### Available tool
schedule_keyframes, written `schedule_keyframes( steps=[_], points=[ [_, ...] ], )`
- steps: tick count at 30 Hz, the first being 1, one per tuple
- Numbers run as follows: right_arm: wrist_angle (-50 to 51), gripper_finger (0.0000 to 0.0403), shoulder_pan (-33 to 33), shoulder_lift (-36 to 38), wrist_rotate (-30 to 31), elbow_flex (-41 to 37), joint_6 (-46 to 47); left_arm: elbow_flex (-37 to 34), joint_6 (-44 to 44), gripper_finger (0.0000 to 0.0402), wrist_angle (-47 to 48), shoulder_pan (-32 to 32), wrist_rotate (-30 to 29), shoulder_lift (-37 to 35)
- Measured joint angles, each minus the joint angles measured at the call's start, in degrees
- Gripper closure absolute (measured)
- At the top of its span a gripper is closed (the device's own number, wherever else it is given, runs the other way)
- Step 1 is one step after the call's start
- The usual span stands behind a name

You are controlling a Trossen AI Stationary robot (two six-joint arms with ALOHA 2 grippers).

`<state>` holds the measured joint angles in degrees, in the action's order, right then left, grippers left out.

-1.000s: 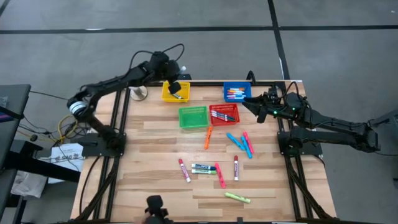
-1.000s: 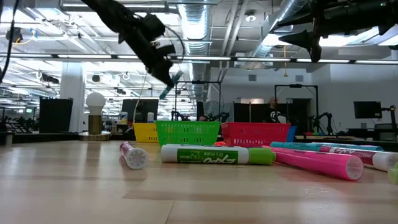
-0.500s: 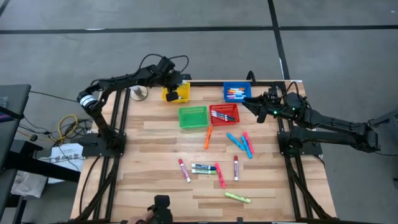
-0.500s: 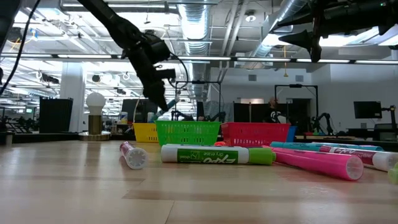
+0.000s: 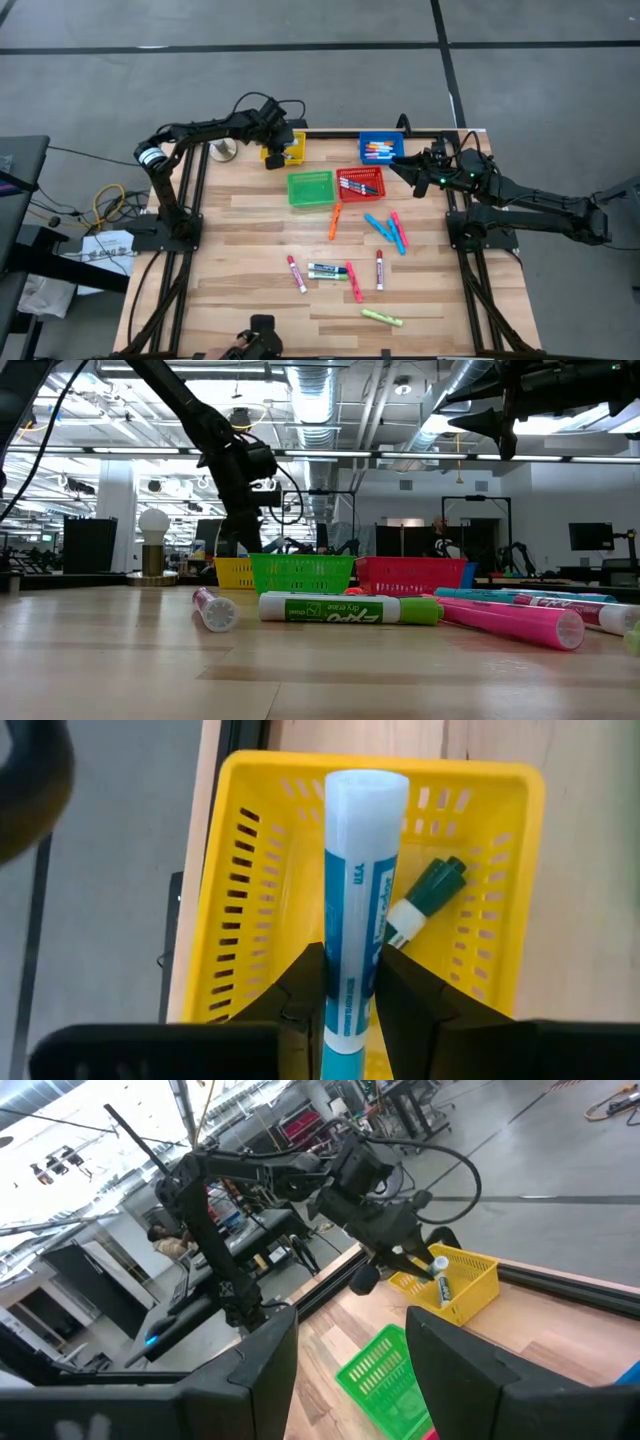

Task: Pick & Place Markers
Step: Put the light blue marker pen into the yellow bin, then put the pink marker pen into the yellow bin

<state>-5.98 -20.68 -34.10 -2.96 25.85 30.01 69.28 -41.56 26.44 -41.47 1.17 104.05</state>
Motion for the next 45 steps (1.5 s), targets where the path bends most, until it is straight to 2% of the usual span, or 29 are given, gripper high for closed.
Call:
schedule_keyframes(
  steps=[13,22,35,40,45],
  points=[
    [0.00,0.0227,-0.01,0.01,0.00,0.00,-0.01,0.00,-0.22,0.0334,0.74,-0.33,-0.07,0.00],
    [0.00,0.0227,-0.01,0.01,0.02,0.00,0.01,0.00,-1.72,0.0311,0.74,-0.33,-0.07,0.00],
    [0.00,0.0227,-0.01,0.01,0.00,0.00,-0.01,0.00,-2.99,0.0306,0.49,-0.33,-0.07,0.00],
    [0.00,0.0225,-0.01,0.01,0.00,0.00,0.01,0.00,-2.99,0.0282,0.08,-0.33,-0.23,0.00],
    [0.00,0.0227,-0.01,0.01,0.01,0.00,0.00,-0.02,-3.02,0.0246,-0.39,-0.29,-3.10,-0.19]
  ],
)
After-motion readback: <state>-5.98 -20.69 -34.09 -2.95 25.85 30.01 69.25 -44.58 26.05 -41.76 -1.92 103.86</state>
